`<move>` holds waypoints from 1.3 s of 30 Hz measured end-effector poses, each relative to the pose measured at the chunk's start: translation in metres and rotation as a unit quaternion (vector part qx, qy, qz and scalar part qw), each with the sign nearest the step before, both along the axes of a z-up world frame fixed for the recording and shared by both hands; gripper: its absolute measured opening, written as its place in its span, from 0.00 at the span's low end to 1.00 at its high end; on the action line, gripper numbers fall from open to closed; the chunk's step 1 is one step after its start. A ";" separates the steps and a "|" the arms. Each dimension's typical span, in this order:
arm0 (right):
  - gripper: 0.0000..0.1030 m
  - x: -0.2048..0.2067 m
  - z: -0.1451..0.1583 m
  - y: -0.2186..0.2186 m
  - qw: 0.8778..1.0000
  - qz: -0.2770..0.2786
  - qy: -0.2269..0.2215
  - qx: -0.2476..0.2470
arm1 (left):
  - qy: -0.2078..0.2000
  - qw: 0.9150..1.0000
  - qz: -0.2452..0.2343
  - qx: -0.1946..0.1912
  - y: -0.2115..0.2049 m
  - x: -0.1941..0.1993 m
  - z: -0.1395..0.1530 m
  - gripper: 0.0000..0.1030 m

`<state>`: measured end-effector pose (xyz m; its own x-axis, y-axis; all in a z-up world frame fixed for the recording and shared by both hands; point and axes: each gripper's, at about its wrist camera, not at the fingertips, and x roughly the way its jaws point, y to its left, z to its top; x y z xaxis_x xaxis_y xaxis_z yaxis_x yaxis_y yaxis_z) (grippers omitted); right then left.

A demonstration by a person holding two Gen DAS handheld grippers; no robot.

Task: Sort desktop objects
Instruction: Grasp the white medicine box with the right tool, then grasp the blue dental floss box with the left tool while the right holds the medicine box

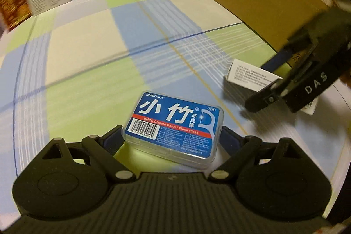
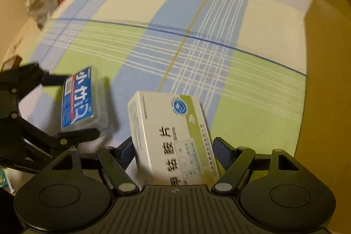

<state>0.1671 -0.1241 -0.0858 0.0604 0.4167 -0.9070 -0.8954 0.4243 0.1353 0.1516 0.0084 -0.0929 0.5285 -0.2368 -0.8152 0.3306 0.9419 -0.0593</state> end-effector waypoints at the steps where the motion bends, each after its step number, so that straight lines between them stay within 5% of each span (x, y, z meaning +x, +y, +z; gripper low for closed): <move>1: 0.76 -0.006 0.000 -0.011 1.000 -0.001 -0.004 0.015 | -0.004 1.000 0.010 0.001 0.000 -0.008 -0.001 0.87; 4: 0.87 -0.016 -0.002 -0.040 0.998 -0.007 -0.033 0.047 | -0.023 0.999 0.024 0.014 -0.001 -0.028 -0.007 0.87; 8: 0.88 -0.027 -0.003 -0.070 0.994 -0.043 -0.028 0.096 | -0.041 0.999 -0.002 0.020 -0.003 -0.038 -0.006 0.88; 11: 0.88 -0.037 0.002 -0.070 0.991 -0.022 -0.053 0.120 | -0.049 0.999 -0.001 0.013 0.000 -0.041 -0.007 0.89; 18: 0.88 -0.046 -0.012 -0.054 0.990 0.017 -0.103 0.094 | -0.069 0.998 -0.003 -0.003 -0.002 -0.039 -0.005 0.89; 39: 0.85 -0.044 -0.021 -0.036 0.988 0.032 -0.111 0.103 | -0.056 0.998 0.022 0.021 -0.007 -0.029 -0.012 0.86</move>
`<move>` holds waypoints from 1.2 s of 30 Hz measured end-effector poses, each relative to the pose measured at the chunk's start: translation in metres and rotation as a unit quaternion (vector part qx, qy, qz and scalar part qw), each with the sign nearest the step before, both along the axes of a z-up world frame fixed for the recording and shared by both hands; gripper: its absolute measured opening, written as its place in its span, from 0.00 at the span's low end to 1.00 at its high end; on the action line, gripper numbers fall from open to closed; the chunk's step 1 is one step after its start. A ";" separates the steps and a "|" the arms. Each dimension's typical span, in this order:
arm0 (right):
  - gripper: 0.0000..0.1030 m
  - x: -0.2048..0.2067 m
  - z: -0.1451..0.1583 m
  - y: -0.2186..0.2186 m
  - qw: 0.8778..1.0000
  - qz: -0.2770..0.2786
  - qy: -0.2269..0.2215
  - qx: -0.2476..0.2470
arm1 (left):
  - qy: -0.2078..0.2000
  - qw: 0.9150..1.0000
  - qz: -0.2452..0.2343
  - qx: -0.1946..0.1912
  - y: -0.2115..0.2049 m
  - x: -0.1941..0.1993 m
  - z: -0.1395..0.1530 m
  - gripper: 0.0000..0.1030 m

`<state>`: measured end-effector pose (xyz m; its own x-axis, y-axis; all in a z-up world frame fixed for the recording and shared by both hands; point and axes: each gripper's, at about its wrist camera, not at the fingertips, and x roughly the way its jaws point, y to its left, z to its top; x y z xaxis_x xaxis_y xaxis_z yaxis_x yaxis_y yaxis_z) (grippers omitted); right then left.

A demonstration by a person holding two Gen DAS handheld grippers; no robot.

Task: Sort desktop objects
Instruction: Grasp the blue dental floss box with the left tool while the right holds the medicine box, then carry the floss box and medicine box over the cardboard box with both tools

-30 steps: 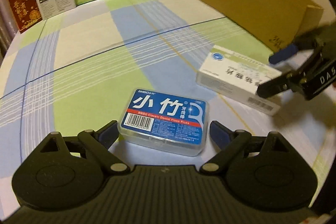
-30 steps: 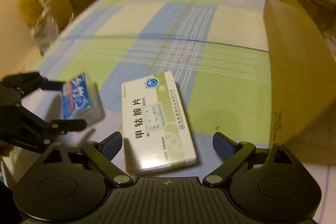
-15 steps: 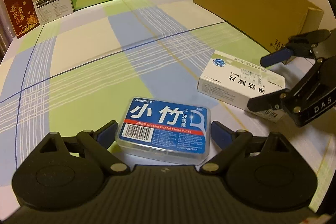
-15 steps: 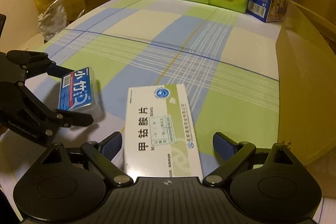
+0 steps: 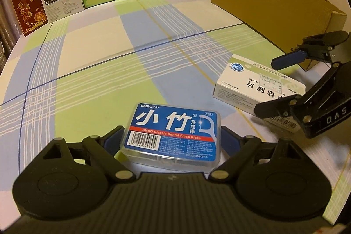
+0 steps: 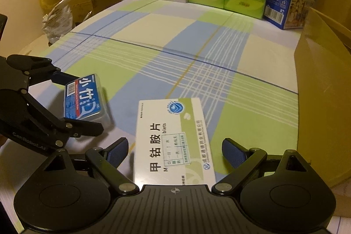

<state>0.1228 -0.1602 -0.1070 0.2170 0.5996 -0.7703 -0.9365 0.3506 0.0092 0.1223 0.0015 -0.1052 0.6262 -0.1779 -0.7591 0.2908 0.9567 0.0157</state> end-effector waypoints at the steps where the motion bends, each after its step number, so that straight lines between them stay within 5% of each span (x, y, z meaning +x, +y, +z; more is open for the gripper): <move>1: 0.82 0.000 -0.001 0.000 1.000 0.001 0.001 -0.002 | 0.001 1.000 0.001 -0.001 0.000 0.000 0.000 0.86; 8: 0.67 -0.001 -0.002 0.001 1.000 0.000 -0.002 -0.012 | 0.007 1.000 0.000 -0.007 -0.003 0.002 0.001 0.86; 26: 0.66 0.005 0.008 -0.005 0.999 -0.041 -0.008 0.011 | 0.014 1.000 0.010 -0.006 -0.002 0.004 -0.002 0.84; 36: 0.66 0.005 0.034 -0.030 0.995 -0.088 -0.009 0.034 | -0.022 0.999 0.041 -0.028 0.000 -0.002 0.025 0.84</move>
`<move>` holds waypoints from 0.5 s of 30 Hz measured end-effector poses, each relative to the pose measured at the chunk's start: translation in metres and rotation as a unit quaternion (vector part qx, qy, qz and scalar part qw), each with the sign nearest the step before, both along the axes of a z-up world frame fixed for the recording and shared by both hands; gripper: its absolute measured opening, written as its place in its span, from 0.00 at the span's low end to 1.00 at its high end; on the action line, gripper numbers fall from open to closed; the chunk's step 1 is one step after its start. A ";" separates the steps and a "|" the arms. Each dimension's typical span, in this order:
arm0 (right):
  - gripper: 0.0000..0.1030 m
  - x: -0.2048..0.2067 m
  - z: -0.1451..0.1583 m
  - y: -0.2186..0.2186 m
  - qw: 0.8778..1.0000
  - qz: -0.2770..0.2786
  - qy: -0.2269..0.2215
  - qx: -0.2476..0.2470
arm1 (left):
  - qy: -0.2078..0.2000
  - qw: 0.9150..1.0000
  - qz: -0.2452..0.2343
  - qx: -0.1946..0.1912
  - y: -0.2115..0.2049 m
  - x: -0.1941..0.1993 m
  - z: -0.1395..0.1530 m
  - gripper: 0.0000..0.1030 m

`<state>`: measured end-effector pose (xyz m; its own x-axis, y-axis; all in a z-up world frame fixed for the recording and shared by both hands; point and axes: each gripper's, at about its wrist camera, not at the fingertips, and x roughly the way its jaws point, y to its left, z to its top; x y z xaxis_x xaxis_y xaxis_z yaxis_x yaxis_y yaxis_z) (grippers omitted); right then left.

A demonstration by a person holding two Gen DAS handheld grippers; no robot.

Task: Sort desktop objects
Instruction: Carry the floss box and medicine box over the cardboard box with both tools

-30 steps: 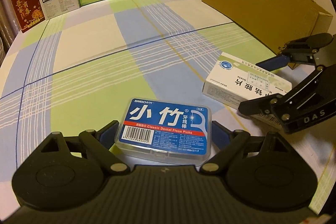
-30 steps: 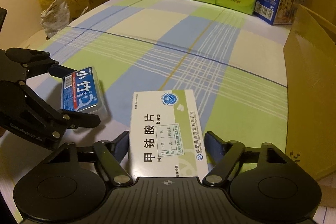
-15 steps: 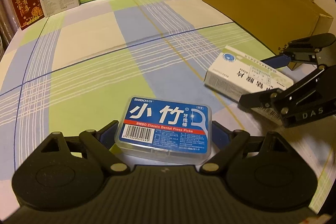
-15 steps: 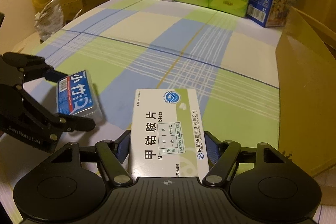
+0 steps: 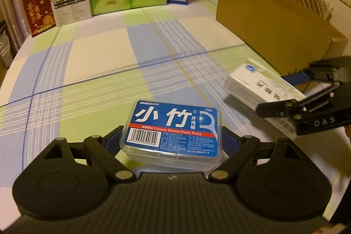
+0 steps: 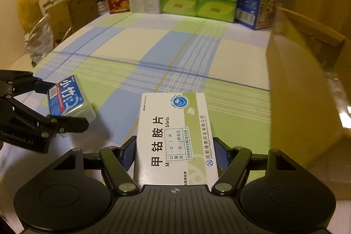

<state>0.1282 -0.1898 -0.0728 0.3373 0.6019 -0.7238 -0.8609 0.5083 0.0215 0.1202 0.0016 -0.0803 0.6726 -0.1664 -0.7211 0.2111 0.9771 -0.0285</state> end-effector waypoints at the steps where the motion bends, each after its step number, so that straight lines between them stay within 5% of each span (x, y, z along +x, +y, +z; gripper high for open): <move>1: 0.66 -0.002 0.005 -0.005 1.000 -0.006 0.001 0.003 | -0.004 1.000 0.006 0.002 0.000 -0.001 0.005 0.84; 15: 0.66 -0.031 0.093 -0.082 0.995 -0.085 -0.005 0.059 | -0.045 0.993 0.101 -0.049 -0.040 -0.063 0.090 0.84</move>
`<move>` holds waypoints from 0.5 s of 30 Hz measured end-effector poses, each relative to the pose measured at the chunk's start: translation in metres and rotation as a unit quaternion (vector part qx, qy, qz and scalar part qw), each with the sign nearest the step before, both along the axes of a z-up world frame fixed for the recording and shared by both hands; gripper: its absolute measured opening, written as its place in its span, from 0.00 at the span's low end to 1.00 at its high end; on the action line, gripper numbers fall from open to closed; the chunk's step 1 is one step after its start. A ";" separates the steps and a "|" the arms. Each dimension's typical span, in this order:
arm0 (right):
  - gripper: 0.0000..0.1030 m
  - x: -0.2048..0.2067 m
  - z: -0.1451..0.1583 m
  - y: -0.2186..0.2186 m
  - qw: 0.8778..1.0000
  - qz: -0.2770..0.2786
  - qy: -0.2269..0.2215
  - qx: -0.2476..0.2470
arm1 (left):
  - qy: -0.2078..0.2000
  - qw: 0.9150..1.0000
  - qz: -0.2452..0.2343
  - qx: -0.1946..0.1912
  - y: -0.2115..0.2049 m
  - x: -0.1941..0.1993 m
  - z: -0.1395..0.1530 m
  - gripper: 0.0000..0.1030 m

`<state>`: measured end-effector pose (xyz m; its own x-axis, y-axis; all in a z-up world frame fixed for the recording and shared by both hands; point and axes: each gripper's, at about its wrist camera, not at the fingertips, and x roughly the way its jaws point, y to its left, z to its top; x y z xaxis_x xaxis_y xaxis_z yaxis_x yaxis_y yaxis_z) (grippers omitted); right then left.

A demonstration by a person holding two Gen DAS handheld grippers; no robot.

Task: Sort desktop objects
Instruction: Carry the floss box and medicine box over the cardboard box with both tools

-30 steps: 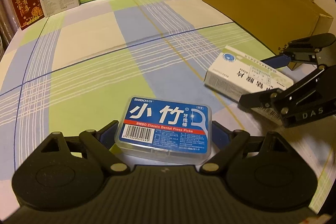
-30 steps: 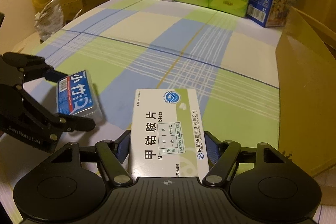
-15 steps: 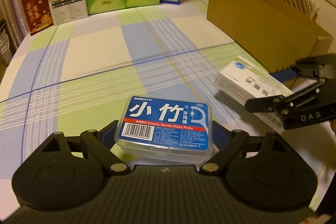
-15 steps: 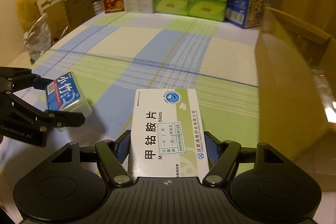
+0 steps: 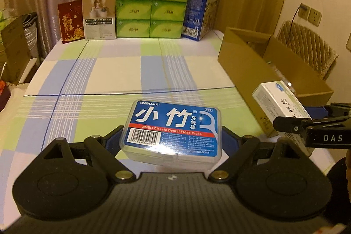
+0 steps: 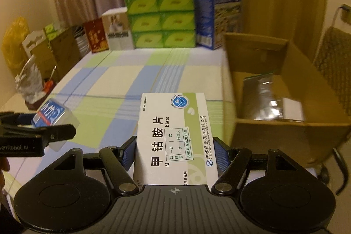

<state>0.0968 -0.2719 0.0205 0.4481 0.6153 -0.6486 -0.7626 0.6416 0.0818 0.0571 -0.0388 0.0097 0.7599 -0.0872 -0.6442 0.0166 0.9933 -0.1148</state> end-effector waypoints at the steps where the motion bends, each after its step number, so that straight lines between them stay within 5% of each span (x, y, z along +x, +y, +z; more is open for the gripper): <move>1: 0.66 -0.001 0.005 -0.006 1.000 -0.003 -0.003 0.004 | -0.001 1.000 0.002 -0.003 -0.004 -0.004 0.004 0.84; 15: 0.66 0.015 0.048 -0.076 0.996 -0.072 -0.033 0.032 | 0.009 1.000 -0.015 0.010 -0.072 -0.022 0.029 0.84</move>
<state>0.1121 -0.3484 0.0688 0.5752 0.5807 -0.5761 -0.6674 0.7404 0.0799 0.0347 -0.1104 0.0390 0.7457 -0.0964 -0.6593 0.0439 0.9944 -0.0957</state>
